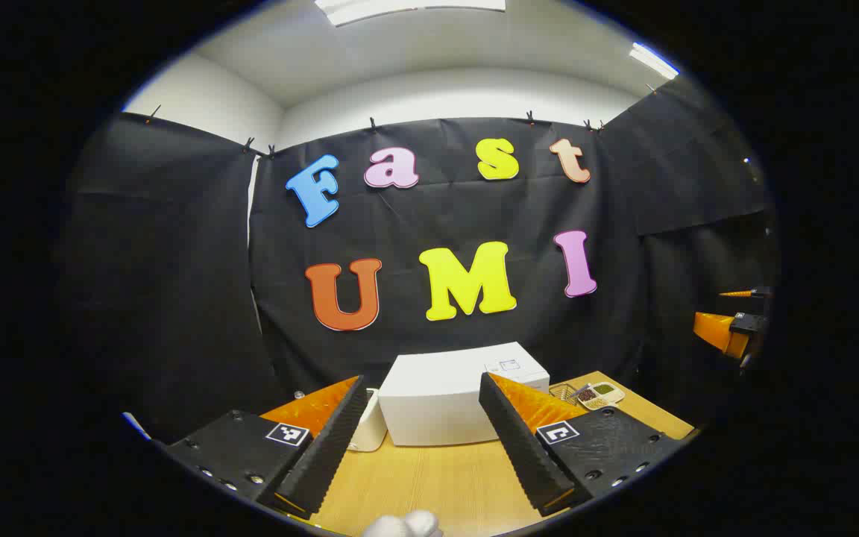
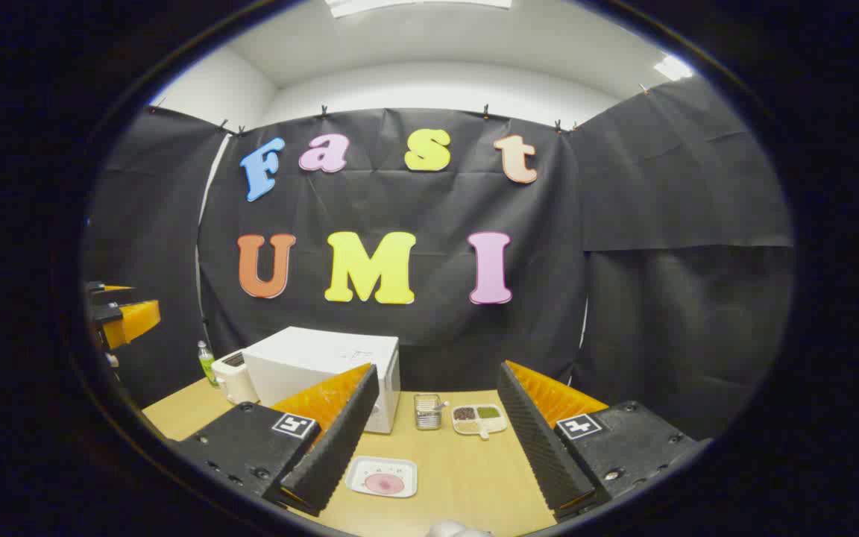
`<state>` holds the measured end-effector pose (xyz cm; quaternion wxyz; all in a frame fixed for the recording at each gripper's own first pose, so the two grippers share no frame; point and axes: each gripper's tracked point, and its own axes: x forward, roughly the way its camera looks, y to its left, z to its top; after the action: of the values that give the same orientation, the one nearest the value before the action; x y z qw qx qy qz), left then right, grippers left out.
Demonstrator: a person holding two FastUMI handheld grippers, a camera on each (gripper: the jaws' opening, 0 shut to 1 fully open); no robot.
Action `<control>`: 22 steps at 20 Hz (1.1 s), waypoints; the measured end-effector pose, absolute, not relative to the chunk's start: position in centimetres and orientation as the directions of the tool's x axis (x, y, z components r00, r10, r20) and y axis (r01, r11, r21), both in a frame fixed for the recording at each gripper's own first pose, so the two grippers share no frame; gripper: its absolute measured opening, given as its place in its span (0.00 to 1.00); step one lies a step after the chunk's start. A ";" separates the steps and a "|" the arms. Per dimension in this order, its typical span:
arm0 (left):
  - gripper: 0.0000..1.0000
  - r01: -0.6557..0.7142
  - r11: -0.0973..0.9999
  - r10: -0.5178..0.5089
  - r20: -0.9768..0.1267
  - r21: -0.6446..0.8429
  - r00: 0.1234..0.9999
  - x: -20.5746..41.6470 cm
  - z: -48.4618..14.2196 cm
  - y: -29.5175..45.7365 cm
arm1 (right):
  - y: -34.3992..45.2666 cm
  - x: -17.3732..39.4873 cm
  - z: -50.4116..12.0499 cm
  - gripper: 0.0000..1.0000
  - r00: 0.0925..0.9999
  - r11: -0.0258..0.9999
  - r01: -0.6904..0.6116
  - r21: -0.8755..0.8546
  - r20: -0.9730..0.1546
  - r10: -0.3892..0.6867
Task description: Open the microwave oven with the left hand, put the food in, and close the microwave oven.
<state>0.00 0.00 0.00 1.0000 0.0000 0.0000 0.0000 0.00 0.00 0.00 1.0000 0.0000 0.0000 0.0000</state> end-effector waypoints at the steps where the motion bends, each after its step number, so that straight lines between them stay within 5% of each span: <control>1: 0.95 0.003 1.000 -0.003 -0.002 -0.001 1.000 0.1 -0.1 0.1 | 0.0 0.0 0.1 1.00 1.000 1.000 0.005 0.003 0.001 -0.005; 22: 0.95 0.033 0.999 -0.033 0.007 -0.018 0.999 5.0 -4.5 -4.4 | -0.7 2.2 0.4 1.00 1.000 1.000 -0.025 0.010 0.000 0.025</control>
<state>4.97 -4.36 -4.50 0.9998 -0.0091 -0.0033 -0.0165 2.21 -0.73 0.45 0.9999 0.0048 -0.0002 0.0124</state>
